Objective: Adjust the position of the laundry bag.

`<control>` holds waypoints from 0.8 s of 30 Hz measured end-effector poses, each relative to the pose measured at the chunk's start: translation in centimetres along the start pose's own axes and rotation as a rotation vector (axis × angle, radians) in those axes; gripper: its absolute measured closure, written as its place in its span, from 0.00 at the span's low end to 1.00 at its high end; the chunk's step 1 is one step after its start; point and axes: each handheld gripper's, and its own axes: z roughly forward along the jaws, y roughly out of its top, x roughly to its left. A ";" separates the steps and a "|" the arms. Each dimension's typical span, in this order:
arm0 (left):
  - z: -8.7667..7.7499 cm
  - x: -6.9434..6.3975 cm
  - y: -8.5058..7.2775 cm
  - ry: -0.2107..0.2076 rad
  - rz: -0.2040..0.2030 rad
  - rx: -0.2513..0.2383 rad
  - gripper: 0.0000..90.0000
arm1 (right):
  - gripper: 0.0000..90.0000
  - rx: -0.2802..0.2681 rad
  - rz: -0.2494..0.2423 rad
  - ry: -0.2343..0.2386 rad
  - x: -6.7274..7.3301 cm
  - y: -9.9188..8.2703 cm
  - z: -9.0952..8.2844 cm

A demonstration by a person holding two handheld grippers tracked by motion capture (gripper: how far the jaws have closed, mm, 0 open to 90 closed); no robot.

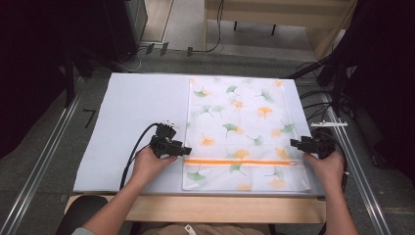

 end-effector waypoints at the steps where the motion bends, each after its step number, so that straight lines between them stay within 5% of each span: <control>1: 0.0 0.0 0.0 0.000 0.000 0.000 0.51 | 0.51 0.000 0.000 0.000 0.0 0.0 0.0; 10: 0.9 -1.1 0.0 0.008 0.010 -0.028 0.54 | 0.53 0.041 -0.010 0.014 0.2 -0.1 1.1; 16: 1.2 -1.4 0.1 -0.001 0.012 -0.026 0.69 | 0.58 0.060 -0.038 0.032 1.0 0.1 1.7; 24: 1.5 -1.4 0.2 -0.019 0.023 -0.011 0.90 | 0.88 0.061 -0.027 0.024 1.3 0.2 1.8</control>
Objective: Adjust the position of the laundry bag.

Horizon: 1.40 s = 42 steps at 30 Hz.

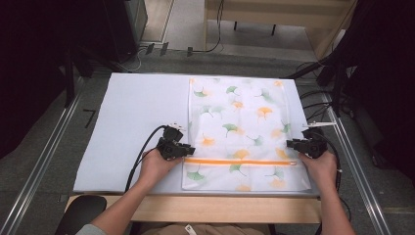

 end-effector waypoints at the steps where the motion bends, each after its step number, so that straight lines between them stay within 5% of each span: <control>1: 0.0 0.0 0.0 0.000 0.000 0.000 0.96 | 0.88 0.000 0.000 0.000 0.0 0.0 0.0; 4: 0.2 -0.2 0.2 -0.006 0.010 0.012 0.99 | 1.00 0.013 0.006 0.020 0.1 0.1 0.1; 8: -0.1 0.3 0.3 -0.044 -0.005 0.015 1.00 | 1.00 0.008 0.021 0.028 0.0 0.2 -0.2; 22: -1.4 1.2 0.6 -0.082 -0.024 -0.012 1.00 | 1.00 0.000 0.024 0.047 0.5 0.6 -0.6; 33: -2.7 2.1 0.6 -0.082 -0.010 -0.010 1.00 | 1.00 -0.002 0.006 0.074 1.5 1.0 -0.7; 42: -4.1 3.0 0.4 -0.092 -0.041 -0.017 1.00 | 1.00 0.001 -0.014 0.118 2.8 1.7 -0.6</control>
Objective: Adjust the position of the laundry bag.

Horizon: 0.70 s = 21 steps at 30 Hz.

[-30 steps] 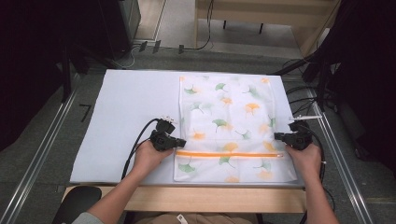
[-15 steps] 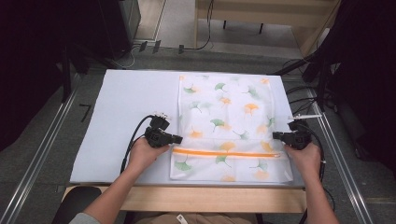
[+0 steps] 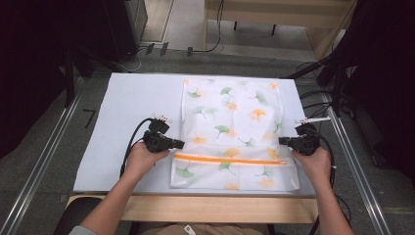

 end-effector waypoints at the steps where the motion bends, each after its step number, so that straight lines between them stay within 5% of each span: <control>1: -0.2 0.1 0.0 0.003 -0.002 -0.006 1.00 | 1.00 0.000 0.000 0.000 0.0 0.0 0.0; 21: -3.0 2.0 -1.3 0.044 -0.041 -0.015 1.00 | 1.00 0.026 -0.074 0.049 2.7 1.7 1.4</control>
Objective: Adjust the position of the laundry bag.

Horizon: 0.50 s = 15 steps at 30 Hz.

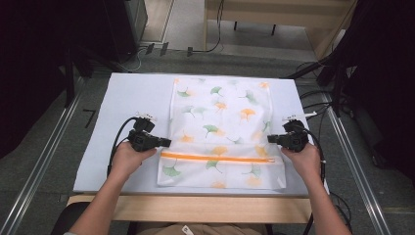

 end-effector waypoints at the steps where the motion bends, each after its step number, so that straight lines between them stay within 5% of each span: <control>1: -0.2 0.1 -0.1 0.002 0.000 -0.002 1.00 | 1.00 0.000 0.000 0.000 0.0 0.0 0.0; 15: -2.3 1.9 -1.2 0.017 -0.047 -0.014 1.00 | 1.00 0.009 -0.052 0.037 1.9 1.3 1.2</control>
